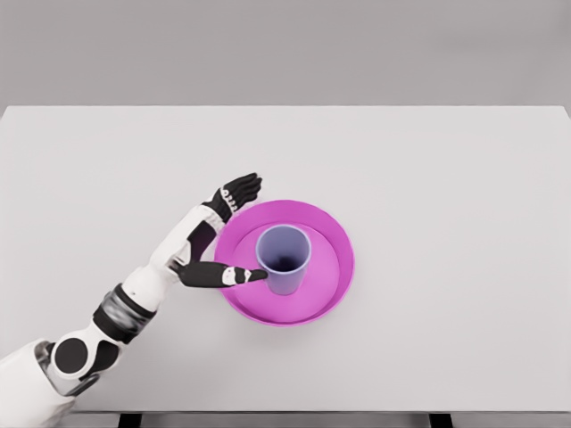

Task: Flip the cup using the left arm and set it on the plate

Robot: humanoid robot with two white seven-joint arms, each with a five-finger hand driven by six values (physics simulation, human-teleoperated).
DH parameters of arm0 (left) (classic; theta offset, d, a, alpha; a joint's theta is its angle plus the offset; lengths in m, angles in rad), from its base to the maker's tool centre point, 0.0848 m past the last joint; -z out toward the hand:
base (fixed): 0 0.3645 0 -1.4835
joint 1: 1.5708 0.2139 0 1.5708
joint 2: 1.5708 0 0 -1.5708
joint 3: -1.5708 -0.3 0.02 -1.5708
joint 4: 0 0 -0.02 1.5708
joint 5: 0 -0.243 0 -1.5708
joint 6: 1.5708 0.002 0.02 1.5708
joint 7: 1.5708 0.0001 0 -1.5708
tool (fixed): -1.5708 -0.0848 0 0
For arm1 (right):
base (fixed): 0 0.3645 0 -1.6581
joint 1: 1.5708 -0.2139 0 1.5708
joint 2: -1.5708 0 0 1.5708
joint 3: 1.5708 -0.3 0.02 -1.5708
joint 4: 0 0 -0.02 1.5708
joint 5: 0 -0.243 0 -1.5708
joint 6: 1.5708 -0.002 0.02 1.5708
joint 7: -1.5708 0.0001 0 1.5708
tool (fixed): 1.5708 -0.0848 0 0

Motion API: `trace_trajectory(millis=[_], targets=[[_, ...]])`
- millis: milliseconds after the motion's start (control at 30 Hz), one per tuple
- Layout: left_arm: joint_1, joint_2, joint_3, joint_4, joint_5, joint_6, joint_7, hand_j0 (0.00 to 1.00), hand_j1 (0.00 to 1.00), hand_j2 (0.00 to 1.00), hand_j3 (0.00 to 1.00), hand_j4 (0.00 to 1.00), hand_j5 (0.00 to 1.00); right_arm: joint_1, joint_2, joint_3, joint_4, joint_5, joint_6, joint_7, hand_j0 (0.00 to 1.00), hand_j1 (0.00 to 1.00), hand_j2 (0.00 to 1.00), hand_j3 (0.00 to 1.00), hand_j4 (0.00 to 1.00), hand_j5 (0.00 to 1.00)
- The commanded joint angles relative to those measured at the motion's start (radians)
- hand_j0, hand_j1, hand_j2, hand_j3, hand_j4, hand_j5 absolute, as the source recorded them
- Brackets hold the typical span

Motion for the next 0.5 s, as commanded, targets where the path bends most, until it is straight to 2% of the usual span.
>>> trace_trajectory(millis=[0, 67, 133, 233, 300, 367, 467], targets=[[0.000, 0.016, 0.005, -0.001, -0.001, -0.016, -0.001, 1.00, 1.00, 1.00, 1.00, 1.00, 1.00, 0.000, 0.000, 0.000, 0.000, 0.000, 0.000, 0.000, 1.00, 1.00, 1.00, 1.00, 1.00, 1.00], [-0.002, 0.061, 0.016, -0.001, -0.002, -0.034, -0.001, 1.00, 1.00, 1.00, 1.00, 1.00, 1.00, -0.002, 0.000, 0.000, 0.000, 0.000, 0.000, 0.000, 1.00, 1.00, 1.00, 1.00, 1.00, 1.00], [-0.003, 0.160, 0.054, -0.001, -0.007, -0.079, -0.001, 1.00, 1.00, 1.00, 1.00, 1.00, 1.00, 0.000, 0.000, 0.000, 0.000, 0.000, 0.000, 0.000, 1.00, 1.00, 1.00, 1.00, 1.00, 1.00], [-0.003, 0.324, 0.152, 0.001, -0.065, -0.103, -0.003, 1.00, 1.00, 1.00, 1.00, 1.00, 1.00, -0.002, 0.000, 0.000, 0.000, 0.000, -0.001, 0.000, 1.00, 1.00, 1.00, 1.00, 1.00, 1.00], [-0.002, 0.393, 0.210, 0.001, -0.070, -0.102, -0.003, 1.00, 1.00, 1.00, 1.00, 1.00, 1.00, 0.000, 0.000, 0.000, 0.000, 0.000, 0.000, 0.000, 1.00, 1.00, 1.00, 1.00, 1.00, 1.00], [-0.002, 0.431, 0.241, 0.001, -0.070, -0.091, -0.003, 1.00, 1.00, 1.00, 1.00, 1.00, 1.00, 0.000, 0.000, 0.000, 0.000, 0.000, 0.000, 0.000, 1.00, 1.00, 1.00, 1.00, 1.00, 1.00], [0.006, 0.434, 0.252, 0.001, -0.091, -0.088, -0.001, 1.00, 1.00, 1.00, 1.00, 1.00, 1.00, 0.000, 0.000, 0.000, 0.000, 0.000, -0.001, 0.000, 1.00, 1.00, 1.00, 1.00, 1.00, 1.00]])
